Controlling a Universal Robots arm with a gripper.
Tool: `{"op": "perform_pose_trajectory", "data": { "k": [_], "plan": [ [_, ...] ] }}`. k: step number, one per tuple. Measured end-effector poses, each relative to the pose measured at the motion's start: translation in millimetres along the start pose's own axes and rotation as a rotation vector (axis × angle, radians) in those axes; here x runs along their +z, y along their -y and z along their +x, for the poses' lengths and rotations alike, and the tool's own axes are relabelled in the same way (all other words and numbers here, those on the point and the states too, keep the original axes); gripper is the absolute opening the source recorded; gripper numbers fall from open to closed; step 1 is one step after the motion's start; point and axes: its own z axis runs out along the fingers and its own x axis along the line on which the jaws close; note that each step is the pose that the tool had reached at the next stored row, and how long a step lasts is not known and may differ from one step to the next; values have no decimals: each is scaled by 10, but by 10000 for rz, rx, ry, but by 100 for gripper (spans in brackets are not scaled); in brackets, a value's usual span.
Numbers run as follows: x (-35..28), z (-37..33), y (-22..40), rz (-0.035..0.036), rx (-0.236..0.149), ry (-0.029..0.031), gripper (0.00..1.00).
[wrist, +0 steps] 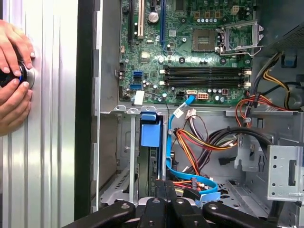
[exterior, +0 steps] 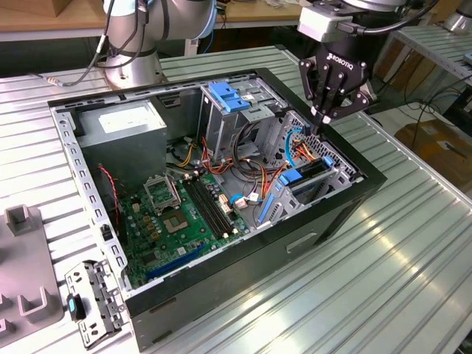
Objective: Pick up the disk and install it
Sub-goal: 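Insert the second disk wire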
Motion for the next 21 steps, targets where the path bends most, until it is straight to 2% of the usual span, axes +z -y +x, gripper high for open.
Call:
{"op": "perform_pose_trajectory", "data": {
  "k": [16, 17, 18, 19, 21],
  "plan": [
    [1, -14, 9, -32, -4, -4, 11],
    [22, -108, 83, -219, -29, -160, 11],
    [47, -294, 122, -392, -52, -183, 11],
    [95, -375, 143, -521, -67, -343, 11],
    [94, -376, 146, -528, -67, -421, 11]
  ]
}}
